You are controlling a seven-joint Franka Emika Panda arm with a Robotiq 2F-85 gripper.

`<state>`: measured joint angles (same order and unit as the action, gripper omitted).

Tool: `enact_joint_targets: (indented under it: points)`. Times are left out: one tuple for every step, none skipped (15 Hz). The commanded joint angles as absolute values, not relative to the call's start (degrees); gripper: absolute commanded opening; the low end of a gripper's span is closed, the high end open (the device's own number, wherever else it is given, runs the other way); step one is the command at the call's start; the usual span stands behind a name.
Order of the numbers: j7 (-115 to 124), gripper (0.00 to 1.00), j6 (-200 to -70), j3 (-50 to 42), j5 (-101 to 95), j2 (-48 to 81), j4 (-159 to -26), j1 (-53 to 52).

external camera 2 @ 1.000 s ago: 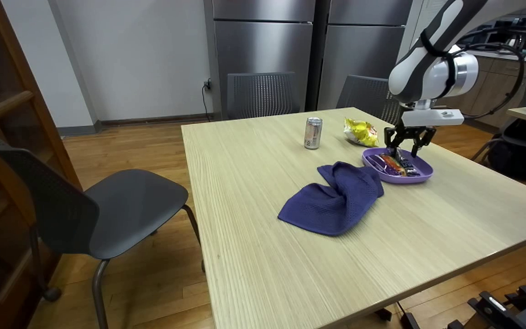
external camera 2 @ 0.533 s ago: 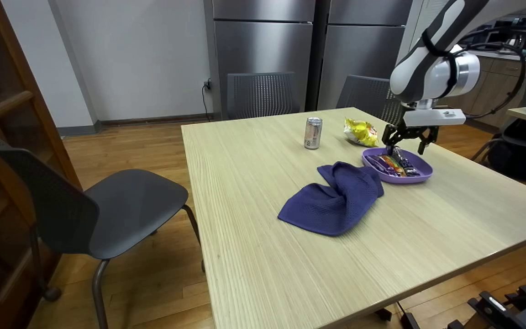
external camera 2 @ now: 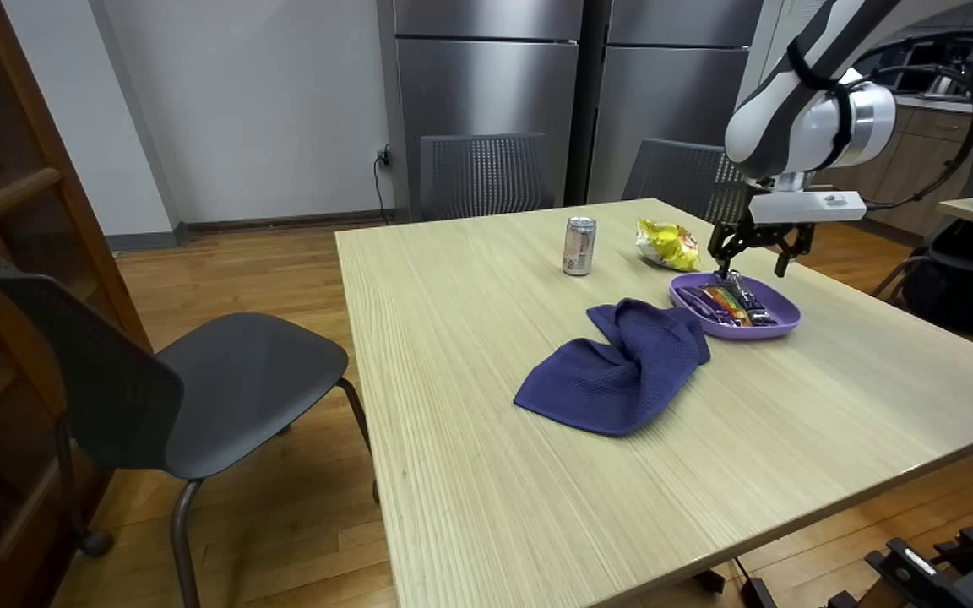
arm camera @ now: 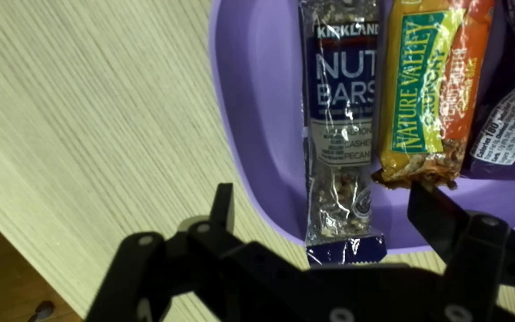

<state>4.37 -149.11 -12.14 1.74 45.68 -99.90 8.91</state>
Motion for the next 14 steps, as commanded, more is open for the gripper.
enact_joint_targets:
  points:
    - [3.7, 1.00, -149.4, -11.2, 1.0, 41.2, -104.3, 9.2]
    - [3.6, 1.00, -149.4, -11.1, 1.0, 40.6, -104.9, 9.2]
    - [3.6, 1.00, -149.6, -10.9, 1.1, 39.9, -105.7, 9.1]
    - [3.5, 1.00, -149.8, -10.8, 1.1, 39.2, -106.5, 9.0]
    - [3.4, 1.00, -149.9, -10.6, 1.1, 38.5, -107.3, 8.9]
    - [3.2, 1.00, -150.1, -10.3, 1.1, 37.5, -108.4, 8.9]
    - [3.0, 1.00, -150.4, -10.0, 1.0, 36.6, -109.6, 8.7]
    - [2.9, 1.00, -150.6, -9.7, 1.1, 35.7, -110.5, 8.7]
    - [2.7, 1.00, -150.9, -9.5, 1.1, 34.7, -111.7, 8.5]
    - [2.5, 1.00, -151.0, -9.1, 1.2, 33.7, -112.8, 8.5]
    - [2.2, 1.00, -151.1, -8.8, 1.3, 32.7, -114.0, 8.4]
    - [2.0, 1.00, -151.1, -8.4, 1.4, 31.8, -115.0, 8.4]
    - [1.7, 1.00, -151.3, -8.0, 1.5, 30.7, -116.2, 8.3]
    - [1.4, 1.00, -151.4, -7.7, 1.5, 29.8, -117.3, 8.3]
